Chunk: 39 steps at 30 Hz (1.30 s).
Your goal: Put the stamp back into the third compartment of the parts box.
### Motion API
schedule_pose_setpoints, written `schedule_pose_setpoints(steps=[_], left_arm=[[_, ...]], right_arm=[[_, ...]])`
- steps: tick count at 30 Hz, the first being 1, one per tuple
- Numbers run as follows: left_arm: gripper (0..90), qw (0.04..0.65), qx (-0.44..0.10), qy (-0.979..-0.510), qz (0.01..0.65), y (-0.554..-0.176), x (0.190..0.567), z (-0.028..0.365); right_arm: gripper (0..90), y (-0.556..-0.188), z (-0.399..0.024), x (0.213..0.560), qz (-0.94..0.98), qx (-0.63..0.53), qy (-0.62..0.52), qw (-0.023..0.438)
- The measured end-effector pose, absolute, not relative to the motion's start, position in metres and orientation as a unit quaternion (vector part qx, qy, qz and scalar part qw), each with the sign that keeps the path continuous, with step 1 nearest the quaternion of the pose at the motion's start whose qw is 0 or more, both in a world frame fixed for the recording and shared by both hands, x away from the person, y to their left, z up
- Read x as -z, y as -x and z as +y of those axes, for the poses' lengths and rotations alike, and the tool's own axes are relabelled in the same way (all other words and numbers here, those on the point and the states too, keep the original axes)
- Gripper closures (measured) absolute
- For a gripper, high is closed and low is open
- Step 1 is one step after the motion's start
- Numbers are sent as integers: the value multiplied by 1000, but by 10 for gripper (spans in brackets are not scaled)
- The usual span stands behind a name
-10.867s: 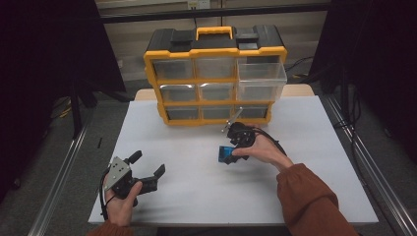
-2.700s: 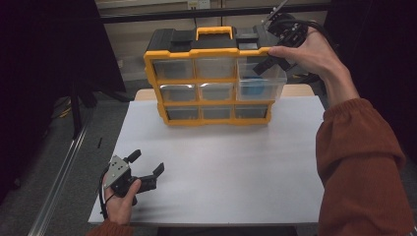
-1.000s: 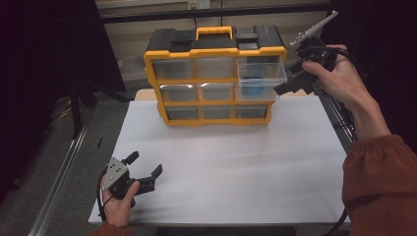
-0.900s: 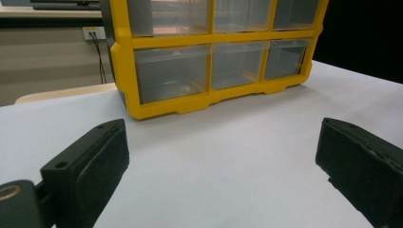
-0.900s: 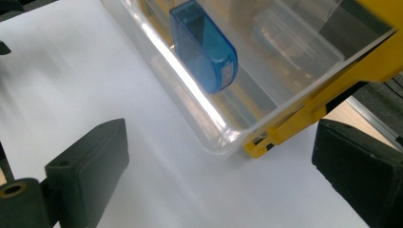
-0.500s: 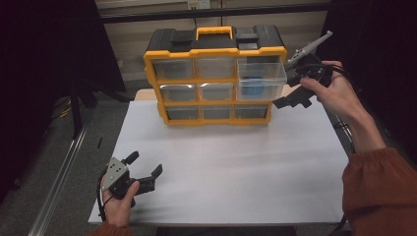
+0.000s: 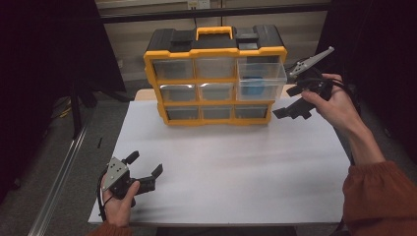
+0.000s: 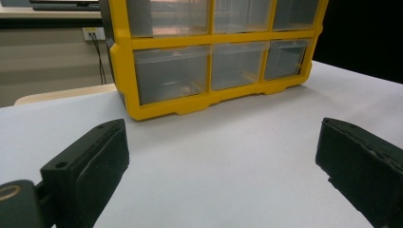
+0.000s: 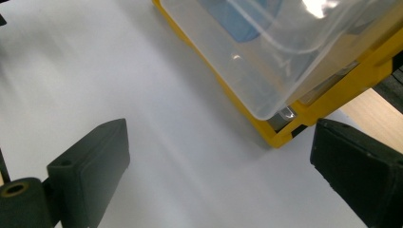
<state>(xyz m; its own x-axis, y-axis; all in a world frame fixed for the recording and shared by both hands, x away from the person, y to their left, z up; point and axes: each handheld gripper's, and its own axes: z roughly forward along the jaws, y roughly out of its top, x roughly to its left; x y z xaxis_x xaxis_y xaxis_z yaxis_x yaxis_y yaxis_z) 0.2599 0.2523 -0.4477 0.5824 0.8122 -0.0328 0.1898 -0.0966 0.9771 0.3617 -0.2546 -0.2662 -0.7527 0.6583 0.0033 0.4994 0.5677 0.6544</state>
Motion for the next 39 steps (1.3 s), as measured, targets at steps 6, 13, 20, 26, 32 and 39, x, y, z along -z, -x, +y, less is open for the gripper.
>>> schedule_pose_setpoints(steps=[6, 13, 20, 26, 32, 39], left_arm=[[40, 565, -274, -690, 360, -260, 448, 253], [40, 565, -276, -687, 364, -260, 448, 252], [40, 569, -273, -685, 364, -260, 448, 253], [40, 568, -273, -686, 364, -260, 448, 253], [40, 567, -275, -686, 363, -260, 448, 253], [40, 566, -274, -685, 366, -260, 448, 253]], right_arm=[[49, -354, -258, 276, 875, -337, -327, 120], [52, -350, -259, 296, 872, -345, -327, 114], [54, -348, -257, 319, 871, -345, -330, 115], [52, -346, -255, 334, 865, -355, -337, 108], [53, -345, -253, 355, 861, -356, -350, 97], [56, -340, -253, 386, 846, -375, -365, 100]])
